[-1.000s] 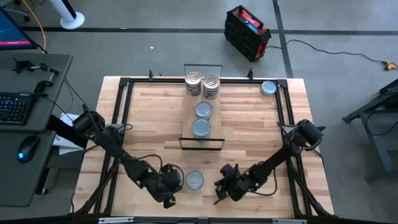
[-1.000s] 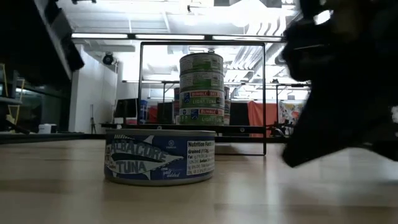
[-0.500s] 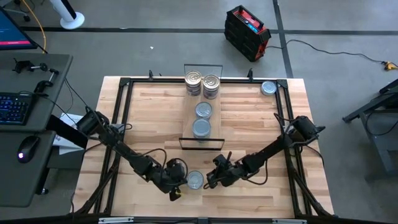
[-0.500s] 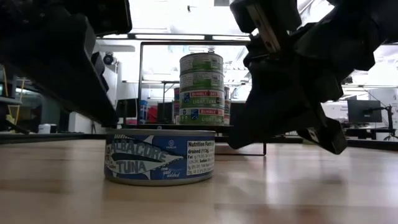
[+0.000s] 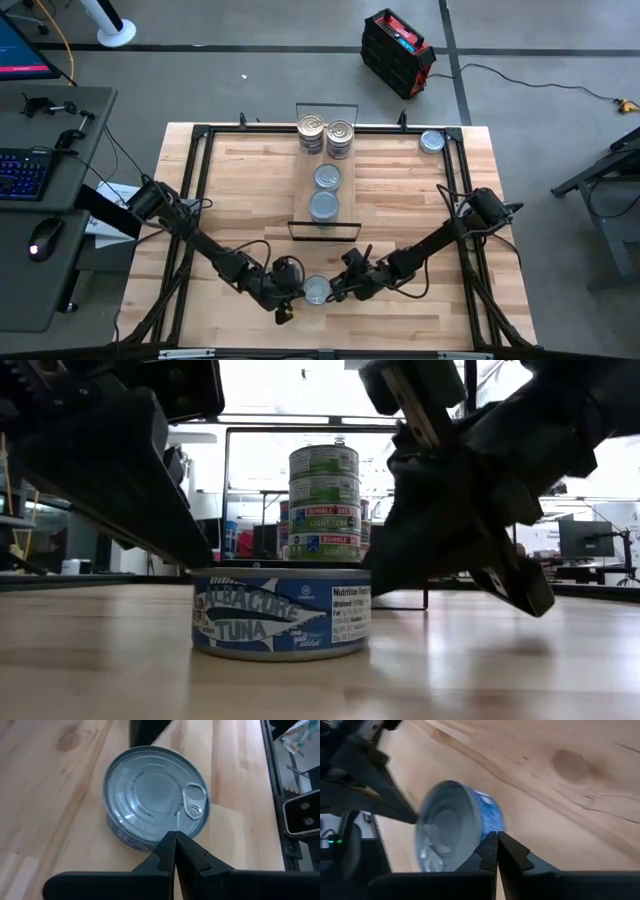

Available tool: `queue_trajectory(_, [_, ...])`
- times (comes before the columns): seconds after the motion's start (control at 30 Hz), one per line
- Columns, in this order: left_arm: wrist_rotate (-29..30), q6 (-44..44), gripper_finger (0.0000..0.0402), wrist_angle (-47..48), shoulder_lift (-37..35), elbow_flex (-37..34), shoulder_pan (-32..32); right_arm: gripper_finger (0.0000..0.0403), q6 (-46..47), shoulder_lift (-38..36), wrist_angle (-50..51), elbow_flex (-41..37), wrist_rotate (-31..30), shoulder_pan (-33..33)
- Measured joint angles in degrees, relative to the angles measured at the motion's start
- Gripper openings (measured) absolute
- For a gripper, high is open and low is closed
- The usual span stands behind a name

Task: Stack canned seafood by type on shelf
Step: Stack the blue tuna can on top of the other blue tuna cans on the shelf

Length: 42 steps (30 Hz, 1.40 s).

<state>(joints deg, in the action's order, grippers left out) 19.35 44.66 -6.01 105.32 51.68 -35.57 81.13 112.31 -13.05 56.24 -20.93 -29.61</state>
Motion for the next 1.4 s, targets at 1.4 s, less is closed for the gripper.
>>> queue_trajectory(1.4, [-1.70, 2.03, 0.0000, -0.14, 0.19, -0.17, -0.13, 0.0000, -23.08, -1.78, 26.16, 22.17, 4.94, -0.41])
